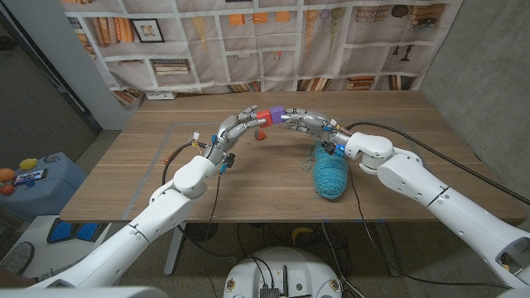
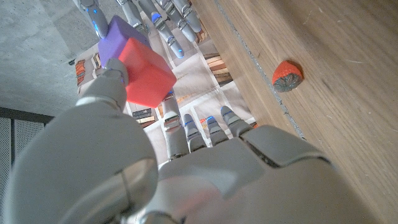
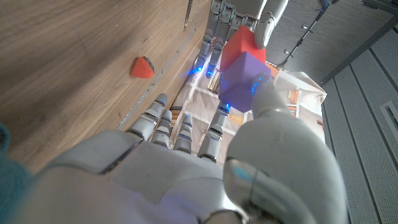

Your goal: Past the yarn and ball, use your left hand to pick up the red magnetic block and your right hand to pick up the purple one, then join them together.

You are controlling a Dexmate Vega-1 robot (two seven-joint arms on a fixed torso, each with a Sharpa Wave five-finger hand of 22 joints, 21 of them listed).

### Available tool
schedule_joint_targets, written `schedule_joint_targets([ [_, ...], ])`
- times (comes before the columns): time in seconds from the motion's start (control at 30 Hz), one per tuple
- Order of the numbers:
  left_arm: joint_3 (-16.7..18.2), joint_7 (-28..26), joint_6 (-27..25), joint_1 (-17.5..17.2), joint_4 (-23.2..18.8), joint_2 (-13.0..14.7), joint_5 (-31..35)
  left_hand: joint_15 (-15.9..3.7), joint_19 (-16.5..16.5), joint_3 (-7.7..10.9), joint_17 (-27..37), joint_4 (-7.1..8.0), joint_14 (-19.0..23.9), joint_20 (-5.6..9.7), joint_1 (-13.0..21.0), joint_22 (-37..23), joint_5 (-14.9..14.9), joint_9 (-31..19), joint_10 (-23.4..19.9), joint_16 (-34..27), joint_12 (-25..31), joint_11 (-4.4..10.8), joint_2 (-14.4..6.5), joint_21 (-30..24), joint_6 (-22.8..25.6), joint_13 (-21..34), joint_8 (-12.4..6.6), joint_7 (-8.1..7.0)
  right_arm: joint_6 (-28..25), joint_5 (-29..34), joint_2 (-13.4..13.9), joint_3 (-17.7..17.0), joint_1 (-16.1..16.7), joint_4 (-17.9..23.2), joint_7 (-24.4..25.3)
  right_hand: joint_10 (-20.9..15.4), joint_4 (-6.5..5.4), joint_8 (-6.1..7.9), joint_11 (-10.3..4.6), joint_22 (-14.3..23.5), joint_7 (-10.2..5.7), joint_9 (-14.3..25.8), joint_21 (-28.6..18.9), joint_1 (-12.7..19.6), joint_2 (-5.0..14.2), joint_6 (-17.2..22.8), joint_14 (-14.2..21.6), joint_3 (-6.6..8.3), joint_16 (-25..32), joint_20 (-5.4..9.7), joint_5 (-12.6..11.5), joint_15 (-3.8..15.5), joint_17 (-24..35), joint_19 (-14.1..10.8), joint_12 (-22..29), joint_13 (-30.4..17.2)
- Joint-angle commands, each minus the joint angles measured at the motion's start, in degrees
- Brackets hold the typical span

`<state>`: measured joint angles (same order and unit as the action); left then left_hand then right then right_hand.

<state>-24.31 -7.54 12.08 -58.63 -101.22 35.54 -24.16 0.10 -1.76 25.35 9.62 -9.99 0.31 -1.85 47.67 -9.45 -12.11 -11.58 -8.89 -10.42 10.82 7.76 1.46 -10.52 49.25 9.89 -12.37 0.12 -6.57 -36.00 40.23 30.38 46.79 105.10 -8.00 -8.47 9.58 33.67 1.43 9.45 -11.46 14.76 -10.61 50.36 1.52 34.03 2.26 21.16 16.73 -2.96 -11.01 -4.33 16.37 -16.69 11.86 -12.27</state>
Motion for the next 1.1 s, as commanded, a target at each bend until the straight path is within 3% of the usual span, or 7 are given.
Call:
schedule_joint_targets([
  [0.03,0.0,-0.12,0.45,-0.35,-0.11,-0.12,-0.11,0.43,-0.2,0.05,0.08,0.28,0.02,-0.33,1.65,-0.27,-0.31,-0.32,-0.01,0.13,0.04,-0.25,-2.28,-0.21,4.46,0.12,-0.59,-3.92,0.12,0.72,0.26,0.25,-0.09,0.13,-0.14,0.73,-0.02,-0.43,0.04,0.12,-0.36,-0.09,-0.05,0.41,-1.29,-0.96,-0.15,-0.27,-0.25,-0.3,0.19,-0.71,0.24,-0.12,-0.1,-0.17],
  [0.67,0.31,-0.32,0.79,-1.15,-0.85,0.2,-0.1,0.43,-0.25,-0.07,0.08,0.27,0.09,-0.38,1.74,-0.28,-0.34,-0.38,-0.09,0.12,0.05,-0.21,-2.37,-0.23,4.4,0.12,-0.52,-3.94,-0.27,1.48,0.35,0.34,0.53,1.33,1.17,0.93,-0.07,-0.55,0.14,0.13,-0.37,-0.38,-0.13,0.74,-1.46,-1.15,-0.07,-0.48,-0.29,-0.35,0.33,-0.72,0.33,-0.2,-0.04,-0.21],
  [1.1,0.8,-0.72,1.4,-2.49,-1.61,0.45,-0.28,0.62,-0.04,-0.38,0.09,0.42,-0.25,-0.37,1.48,-0.28,-0.32,-0.41,0.36,0.24,-0.1,-1.31,-2.33,-0.15,2.25,0.14,0.34,-3.77,-0.15,1.95,0.41,0.26,1.27,2.31,2.22,-0.05,-0.06,0.92,-0.25,0.14,-0.63,-0.69,-0.26,1.53,-1.18,2.53,0.62,-0.47,-0.05,-0.06,0.35,-0.22,0.5,-0.58,0.42,-0.27],
])
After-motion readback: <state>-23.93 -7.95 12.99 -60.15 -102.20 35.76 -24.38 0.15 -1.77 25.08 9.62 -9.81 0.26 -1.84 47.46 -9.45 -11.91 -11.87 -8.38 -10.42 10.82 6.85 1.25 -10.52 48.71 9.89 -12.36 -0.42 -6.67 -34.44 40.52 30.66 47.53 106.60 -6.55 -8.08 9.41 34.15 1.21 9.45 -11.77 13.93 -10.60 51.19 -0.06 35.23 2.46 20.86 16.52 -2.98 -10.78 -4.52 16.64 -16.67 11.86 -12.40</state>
